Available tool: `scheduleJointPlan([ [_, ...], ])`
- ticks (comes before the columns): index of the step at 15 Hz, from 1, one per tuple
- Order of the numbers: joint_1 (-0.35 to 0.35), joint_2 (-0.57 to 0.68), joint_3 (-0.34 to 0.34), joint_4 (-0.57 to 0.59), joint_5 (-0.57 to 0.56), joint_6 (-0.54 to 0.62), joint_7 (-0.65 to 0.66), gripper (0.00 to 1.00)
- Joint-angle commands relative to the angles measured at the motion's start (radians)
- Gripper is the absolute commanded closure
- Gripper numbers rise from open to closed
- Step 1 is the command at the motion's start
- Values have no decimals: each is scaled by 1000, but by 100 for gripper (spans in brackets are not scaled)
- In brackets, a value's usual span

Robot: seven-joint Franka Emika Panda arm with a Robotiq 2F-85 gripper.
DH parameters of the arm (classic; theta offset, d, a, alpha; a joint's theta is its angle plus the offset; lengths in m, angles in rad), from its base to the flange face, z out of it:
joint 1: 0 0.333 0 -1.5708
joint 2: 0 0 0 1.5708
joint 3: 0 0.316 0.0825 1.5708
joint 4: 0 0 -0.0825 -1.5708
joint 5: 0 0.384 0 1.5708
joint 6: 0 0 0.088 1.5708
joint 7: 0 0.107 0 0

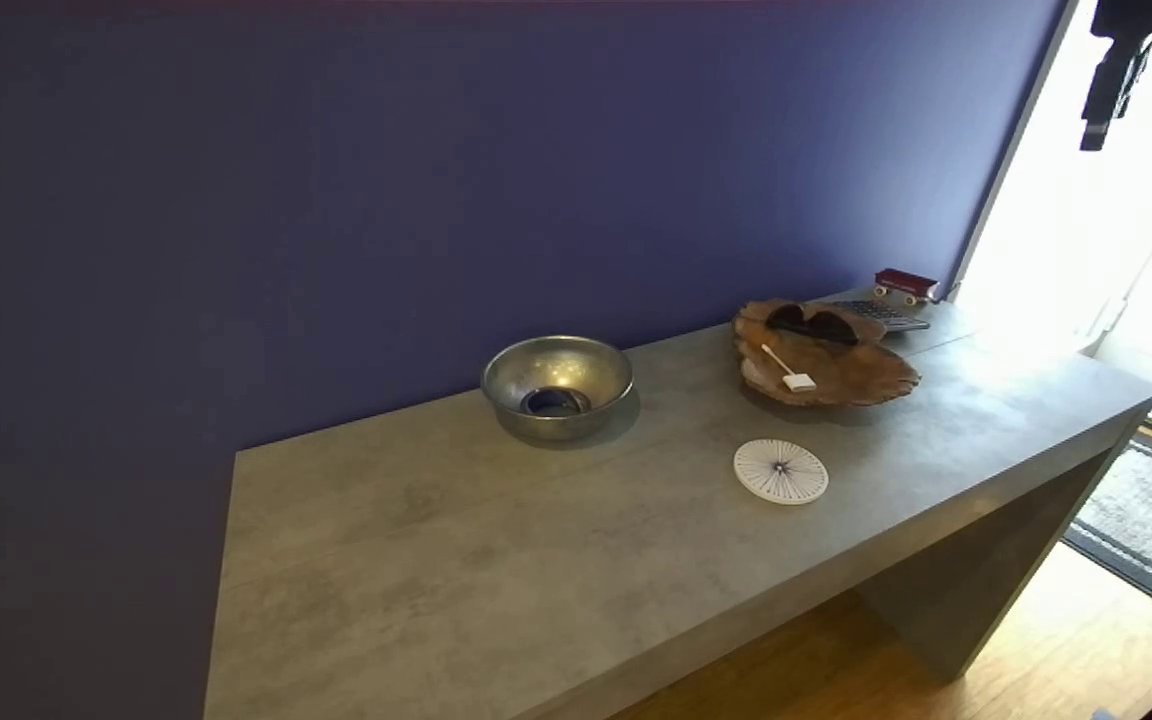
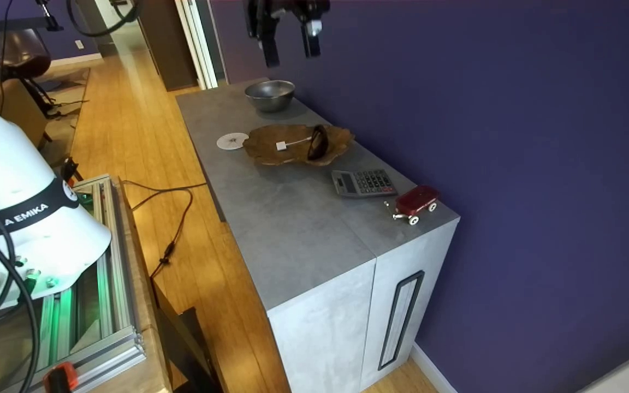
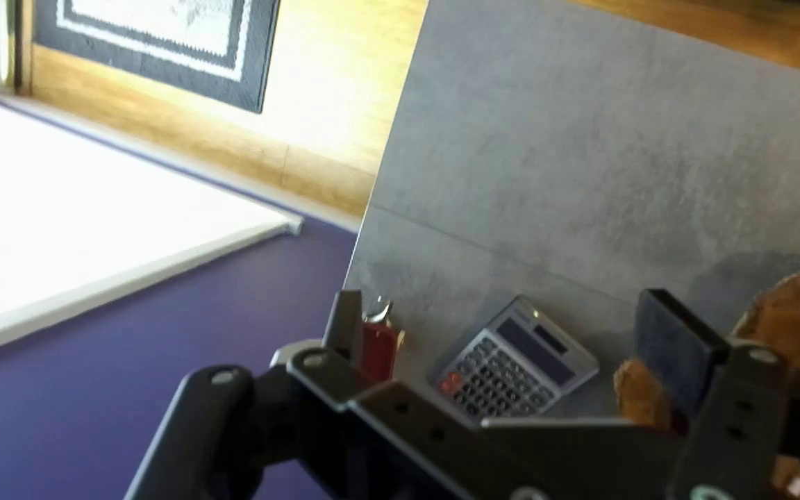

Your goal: Put the wagon in the silver bowl

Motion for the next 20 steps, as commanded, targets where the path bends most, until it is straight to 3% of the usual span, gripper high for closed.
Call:
scheduleJointPlan([
  [1, -7, 66, 6, 8, 5, -1, 1, 0],
  [4, -5, 201, 4, 42, 4, -1, 3, 0],
  [11, -5, 211, 4, 65, 5, -2, 3, 0],
  [16, -55, 431, -80, 230, 291, -13, -134, 0],
  [20, -161, 614, -101, 406, 539, -83, -343, 0],
])
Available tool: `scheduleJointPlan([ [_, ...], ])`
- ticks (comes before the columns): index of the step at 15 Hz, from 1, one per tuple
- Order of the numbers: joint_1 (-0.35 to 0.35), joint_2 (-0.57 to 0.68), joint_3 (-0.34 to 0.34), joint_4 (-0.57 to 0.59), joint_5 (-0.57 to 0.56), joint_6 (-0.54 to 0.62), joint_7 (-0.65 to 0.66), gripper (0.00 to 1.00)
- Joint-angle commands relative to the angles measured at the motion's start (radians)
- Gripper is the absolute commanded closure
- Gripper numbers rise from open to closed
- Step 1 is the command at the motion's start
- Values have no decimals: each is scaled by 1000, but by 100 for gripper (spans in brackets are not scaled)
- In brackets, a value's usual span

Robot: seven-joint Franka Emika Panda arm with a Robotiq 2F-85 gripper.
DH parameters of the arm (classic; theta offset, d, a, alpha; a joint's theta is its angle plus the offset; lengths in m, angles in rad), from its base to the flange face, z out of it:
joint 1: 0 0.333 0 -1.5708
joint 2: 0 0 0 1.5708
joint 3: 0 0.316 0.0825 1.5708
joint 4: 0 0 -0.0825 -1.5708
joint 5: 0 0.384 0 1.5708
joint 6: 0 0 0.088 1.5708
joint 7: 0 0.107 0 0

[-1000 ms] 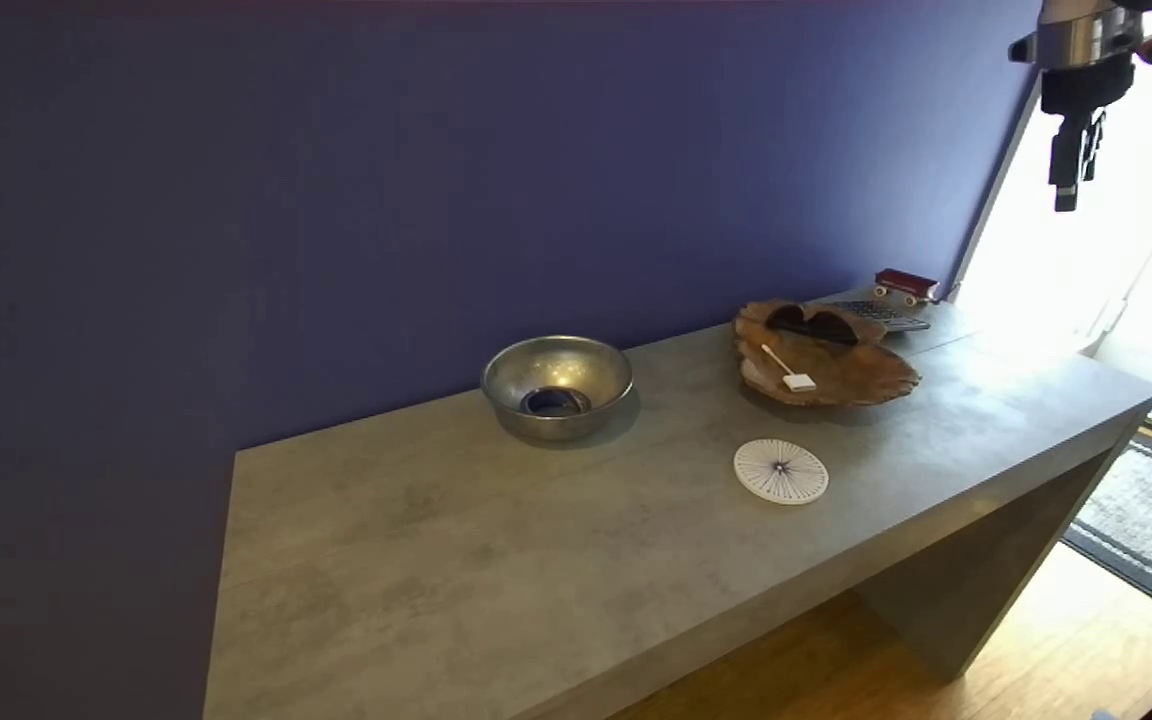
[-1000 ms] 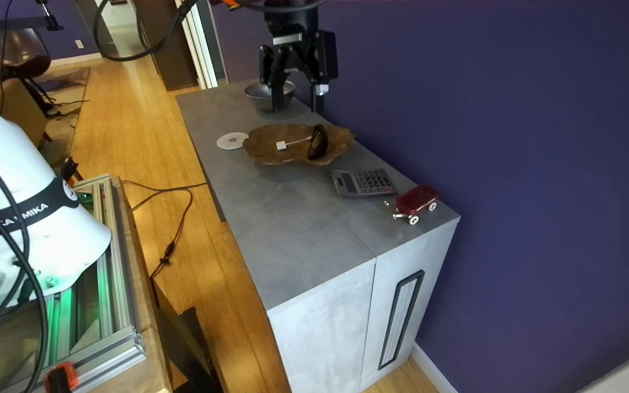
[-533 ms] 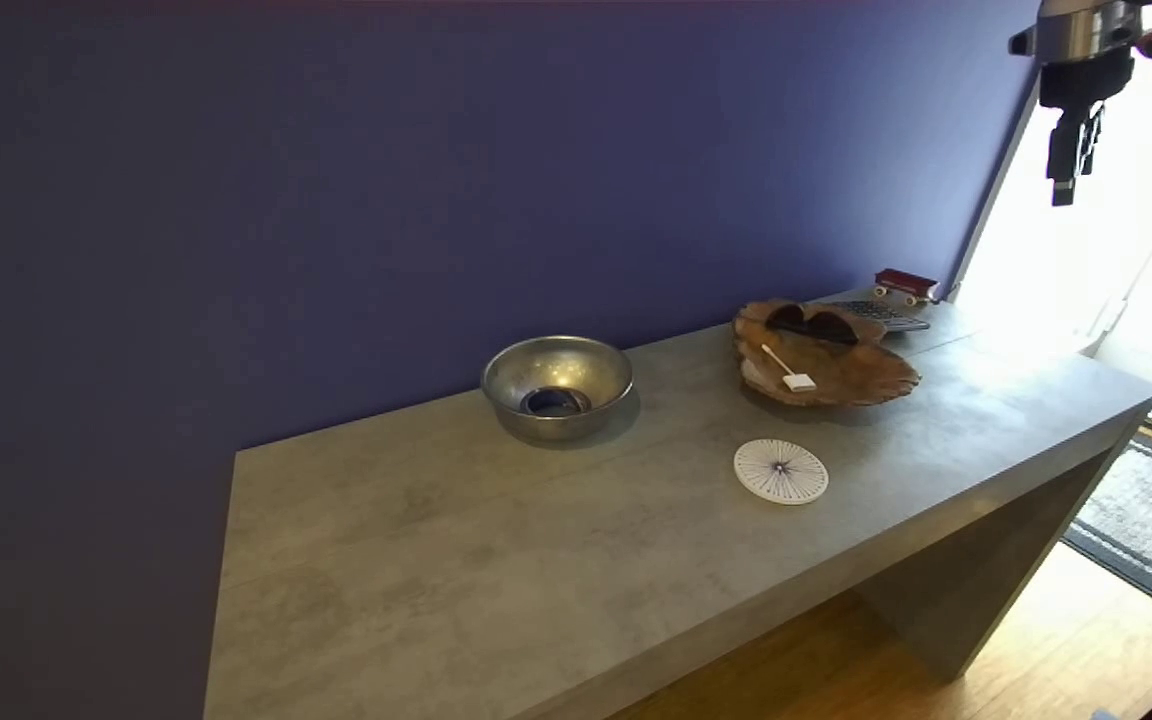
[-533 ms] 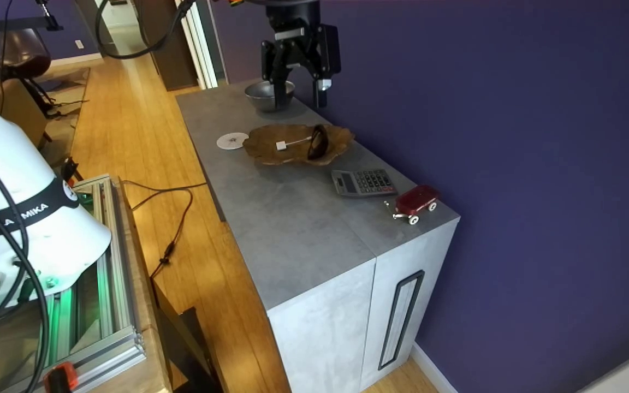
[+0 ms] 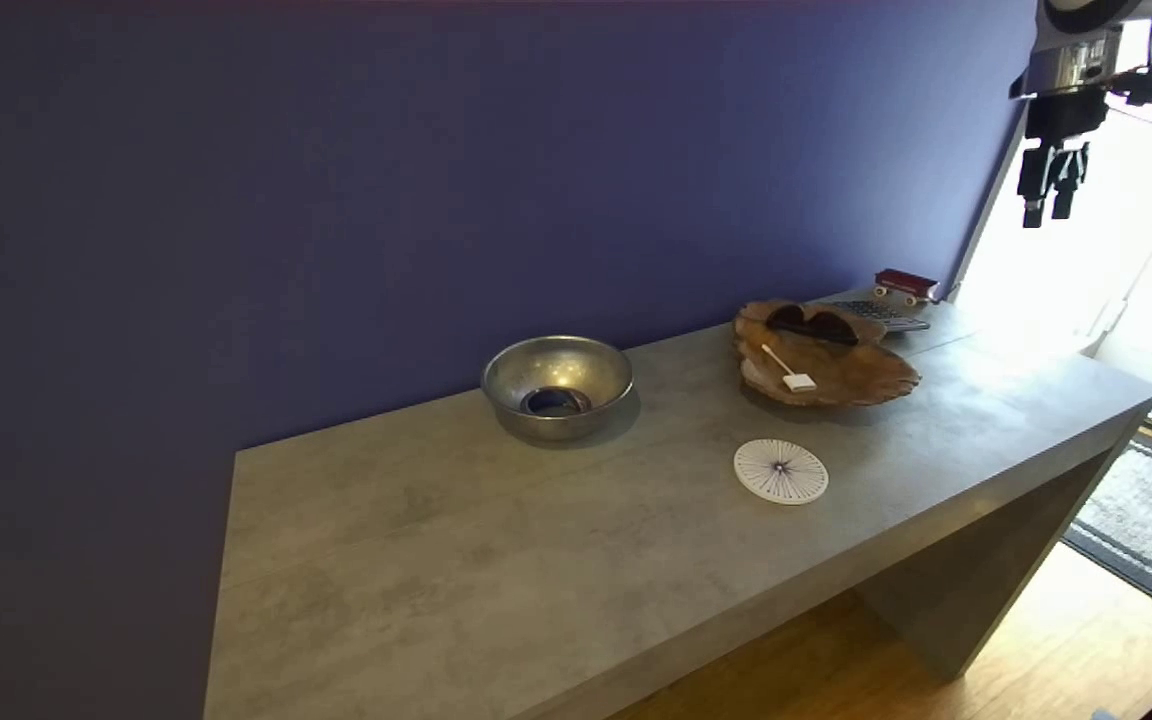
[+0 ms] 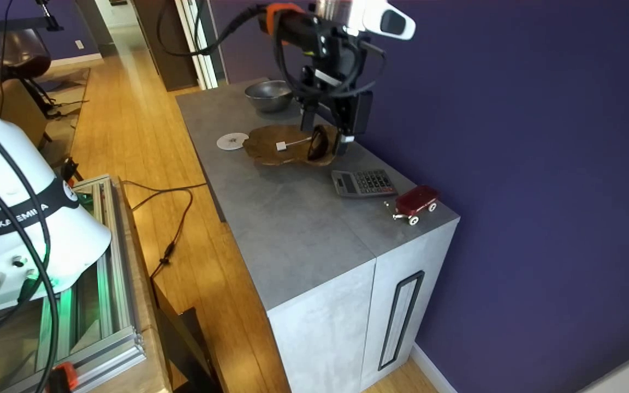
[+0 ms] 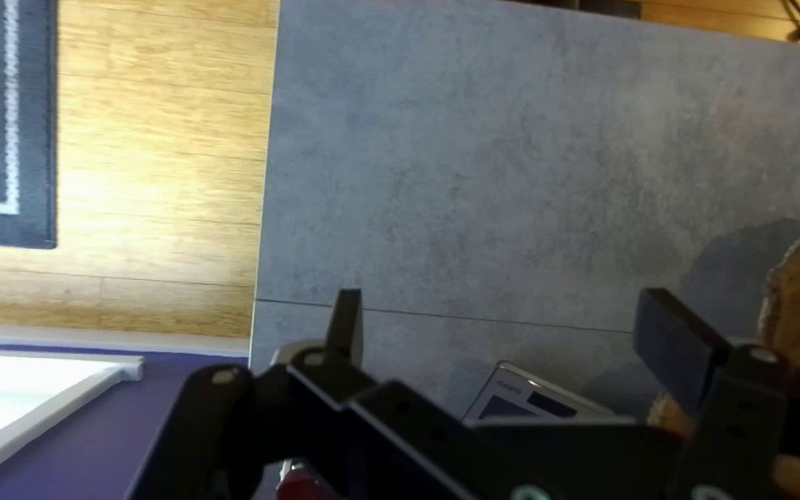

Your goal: Put the wagon in the silver bowl

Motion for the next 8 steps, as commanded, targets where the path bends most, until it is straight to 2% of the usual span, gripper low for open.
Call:
scheduleJointPlan([
  [1, -94, 166, 2, 187, 191, -92, -125, 0],
  [2, -71, 98, 9, 89, 109, -27, -81, 0],
  [5, -91, 134, 12, 115, 116, -31, -93, 0],
  [8, -123, 107, 53, 64, 311, 77, -197, 0],
])
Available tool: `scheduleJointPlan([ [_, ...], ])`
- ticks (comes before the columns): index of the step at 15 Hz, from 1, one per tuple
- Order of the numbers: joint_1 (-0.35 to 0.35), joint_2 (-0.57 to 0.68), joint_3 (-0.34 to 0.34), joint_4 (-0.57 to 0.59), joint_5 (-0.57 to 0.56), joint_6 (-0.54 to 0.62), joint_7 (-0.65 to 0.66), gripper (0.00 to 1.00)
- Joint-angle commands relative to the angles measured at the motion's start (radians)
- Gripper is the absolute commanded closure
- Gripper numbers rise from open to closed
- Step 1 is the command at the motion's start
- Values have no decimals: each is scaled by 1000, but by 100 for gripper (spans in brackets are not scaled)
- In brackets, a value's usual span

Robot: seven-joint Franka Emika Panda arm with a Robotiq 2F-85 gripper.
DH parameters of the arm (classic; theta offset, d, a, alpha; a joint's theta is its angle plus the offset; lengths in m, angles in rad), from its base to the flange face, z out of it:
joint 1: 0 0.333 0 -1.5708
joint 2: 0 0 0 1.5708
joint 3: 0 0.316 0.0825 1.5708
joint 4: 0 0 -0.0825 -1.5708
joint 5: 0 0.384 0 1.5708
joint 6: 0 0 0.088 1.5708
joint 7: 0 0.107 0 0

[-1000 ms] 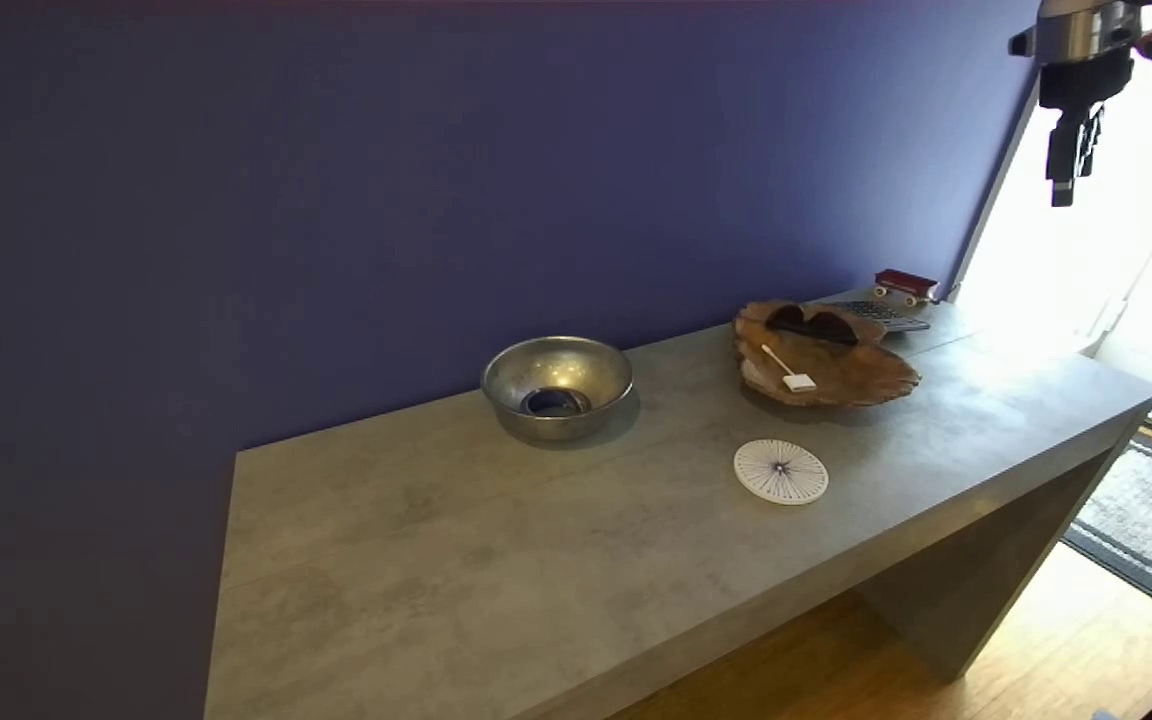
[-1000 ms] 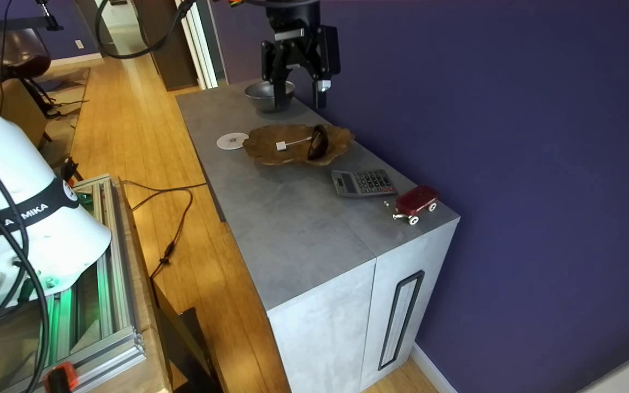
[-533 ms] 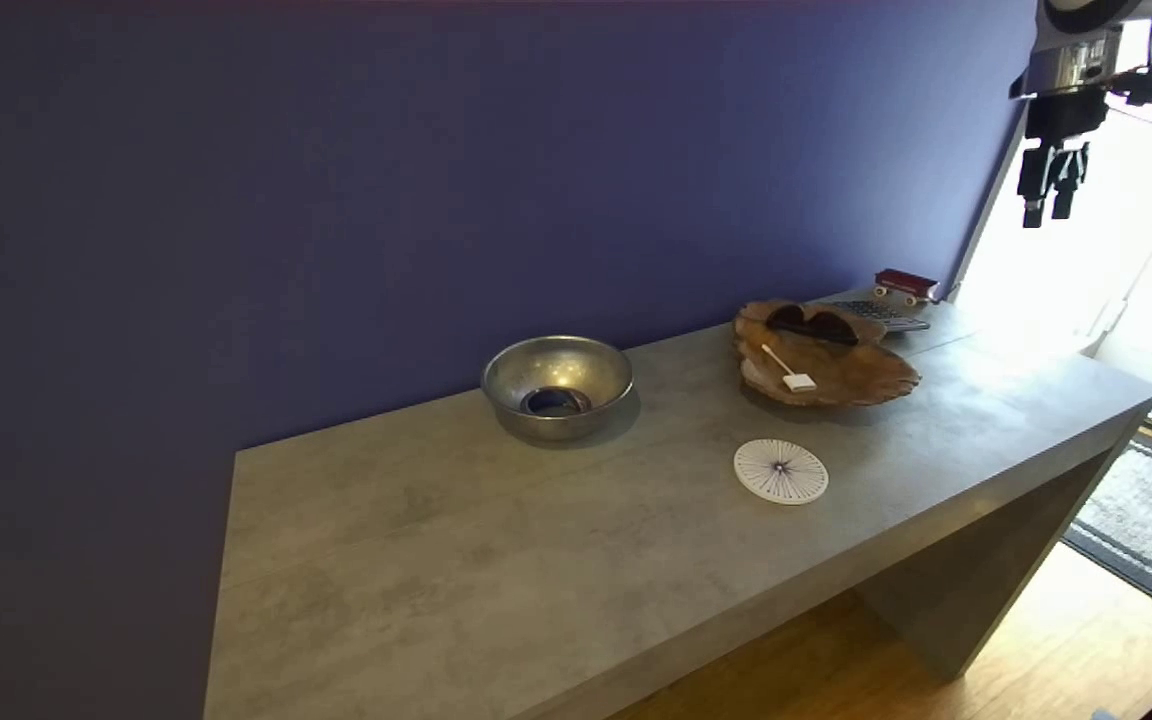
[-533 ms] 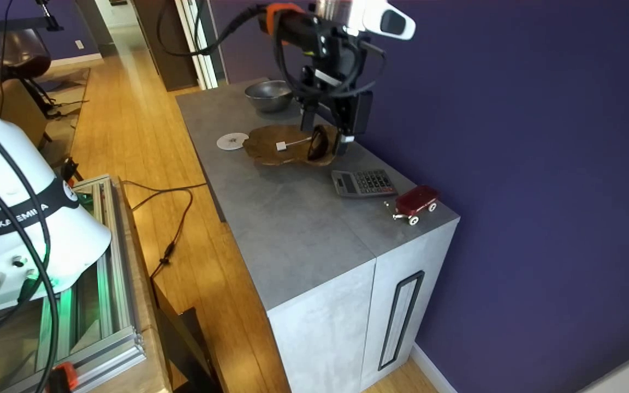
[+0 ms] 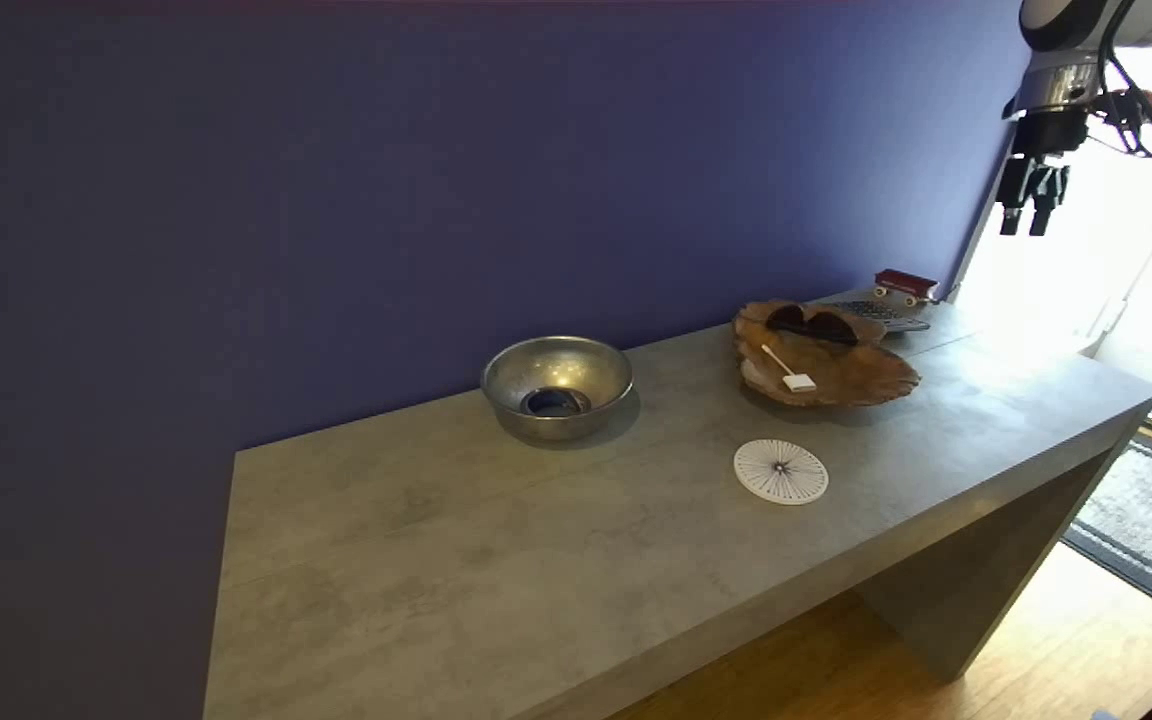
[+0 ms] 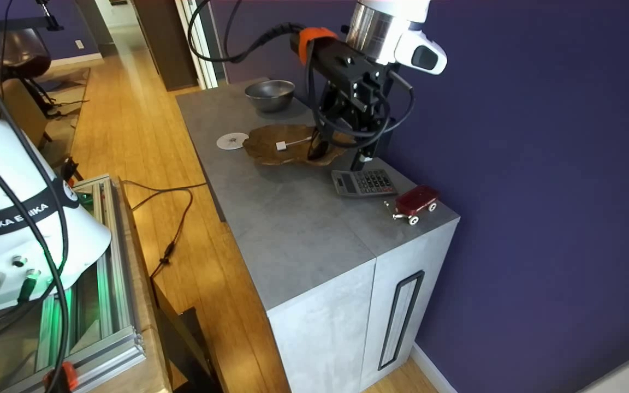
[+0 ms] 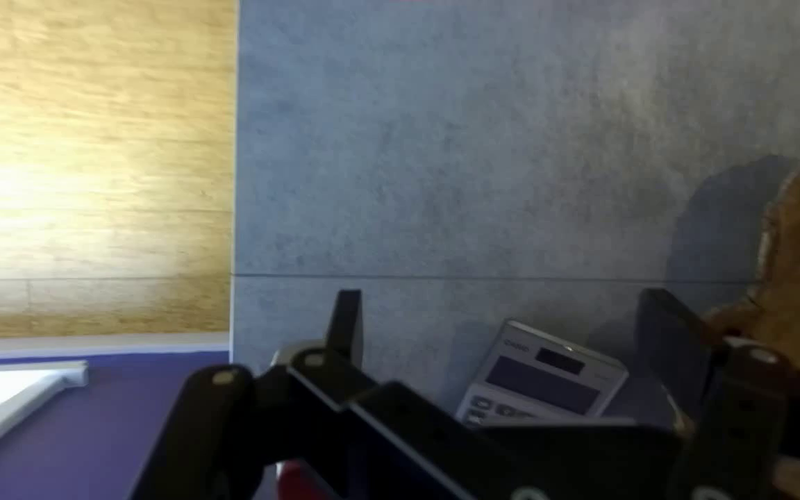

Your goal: Put the wagon in the silver bowl

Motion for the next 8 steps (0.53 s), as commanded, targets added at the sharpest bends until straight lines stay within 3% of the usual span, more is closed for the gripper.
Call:
scheduleJointPlan([
  [1, -56, -13, 43, -53, 204, 113, -104, 0],
  [4, -90, -1, 67, -104, 398, 247, -230, 0],
  [8, -107, 5, 118, -172, 607, 505, -492, 0],
])
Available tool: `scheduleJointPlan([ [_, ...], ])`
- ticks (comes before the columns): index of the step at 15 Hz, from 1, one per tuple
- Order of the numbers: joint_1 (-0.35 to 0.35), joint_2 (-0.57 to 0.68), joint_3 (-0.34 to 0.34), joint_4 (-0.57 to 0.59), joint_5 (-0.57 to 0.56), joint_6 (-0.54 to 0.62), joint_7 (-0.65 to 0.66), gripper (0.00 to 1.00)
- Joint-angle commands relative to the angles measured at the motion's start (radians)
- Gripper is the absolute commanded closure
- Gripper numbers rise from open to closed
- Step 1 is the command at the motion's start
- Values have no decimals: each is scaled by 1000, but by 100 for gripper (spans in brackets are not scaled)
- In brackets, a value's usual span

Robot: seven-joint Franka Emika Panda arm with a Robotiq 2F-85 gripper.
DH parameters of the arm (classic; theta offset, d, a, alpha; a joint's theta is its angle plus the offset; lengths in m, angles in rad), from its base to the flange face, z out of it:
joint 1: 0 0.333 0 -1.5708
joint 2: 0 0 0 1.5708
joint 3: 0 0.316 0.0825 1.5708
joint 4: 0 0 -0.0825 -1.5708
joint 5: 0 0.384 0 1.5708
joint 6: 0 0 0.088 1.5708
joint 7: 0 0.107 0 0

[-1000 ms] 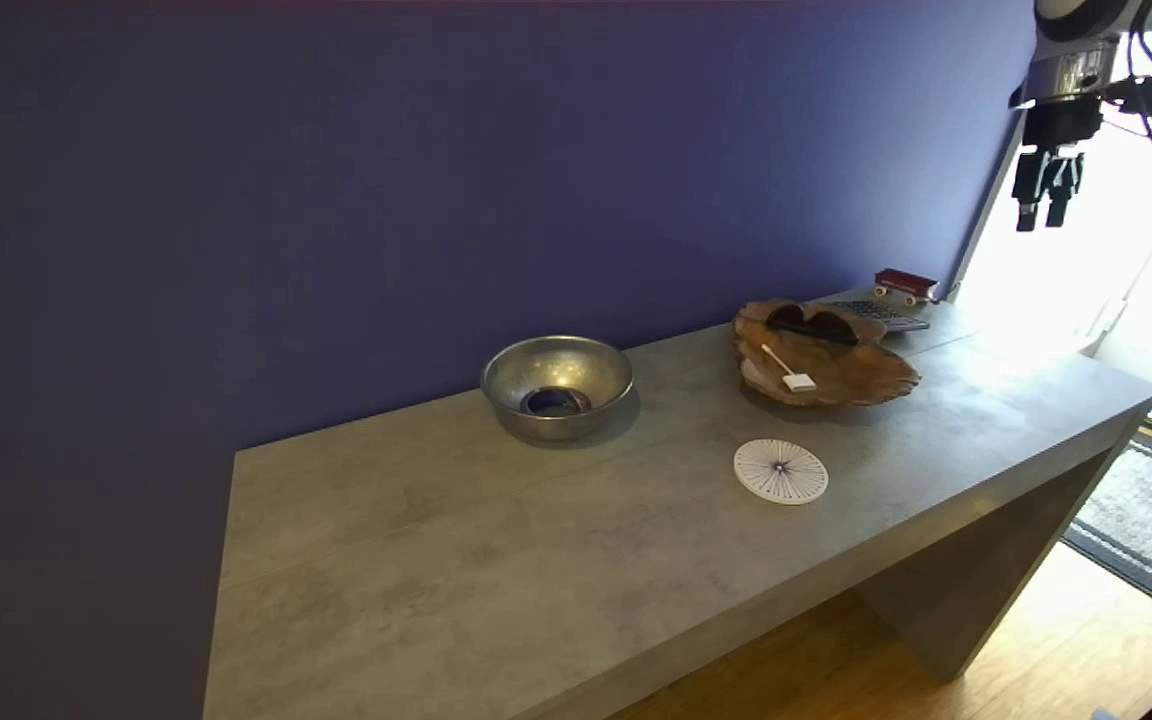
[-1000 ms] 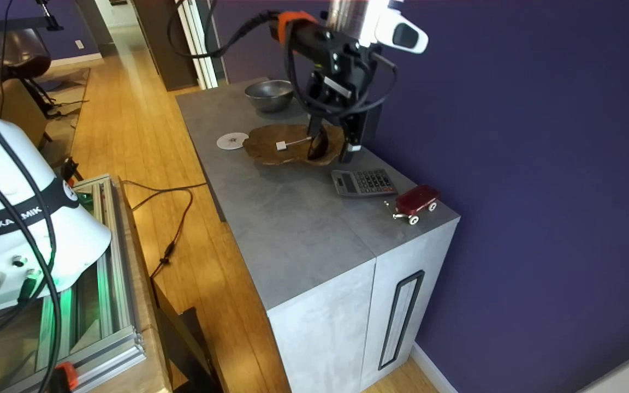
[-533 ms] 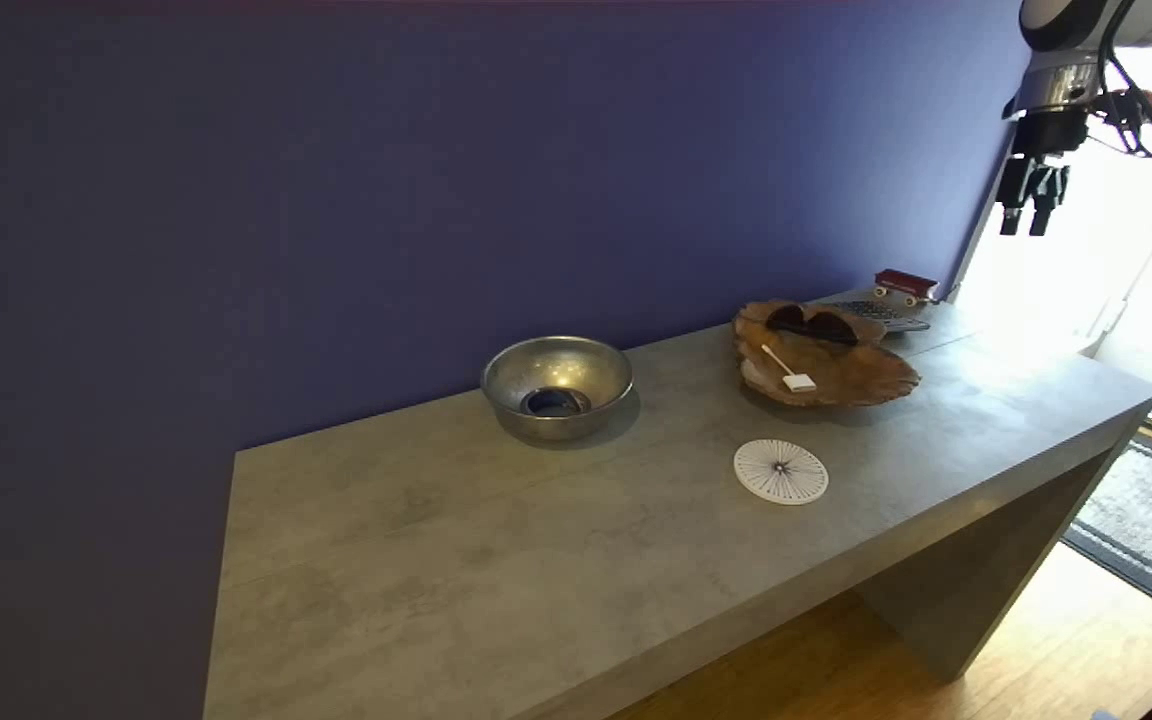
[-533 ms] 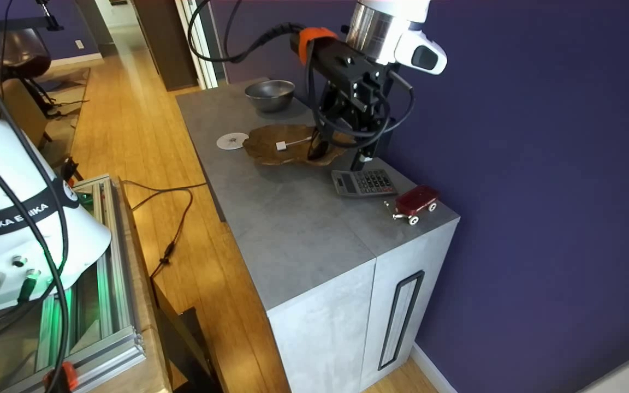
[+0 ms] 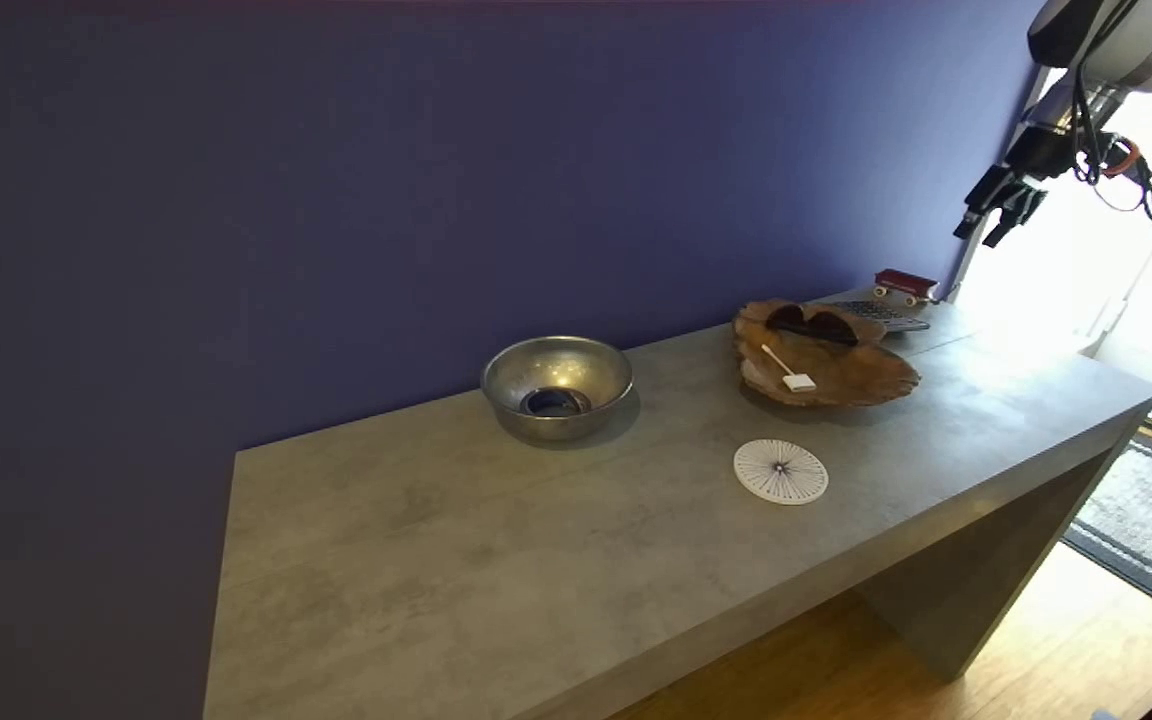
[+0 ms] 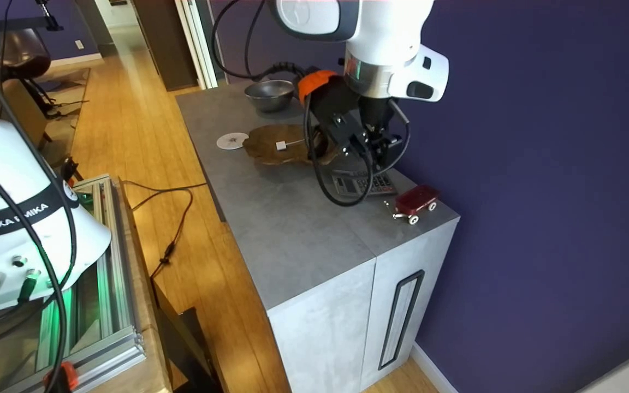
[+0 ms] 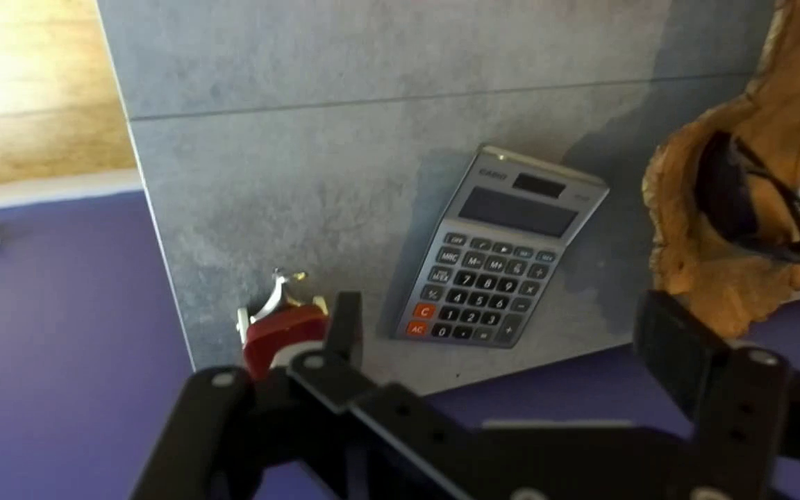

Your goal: Put the wagon in the silver bowl

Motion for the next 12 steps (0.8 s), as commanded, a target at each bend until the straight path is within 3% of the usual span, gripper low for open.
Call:
scheduleJointPlan([
  [1, -17, 5, 66, -60, 184, 221, -235, 0],
  [4, -36, 45, 162, -43, 413, 391, -469, 0],
  [5, -7, 22, 98, -52, 303, 311, -347, 0],
  [6, -9, 31, 124, -52, 355, 354, -401, 0],
  [9, -11, 43, 145, -50, 375, 380, -424, 0],
  [12, -45, 97, 235, 12, 558, 479, -649, 0],
])
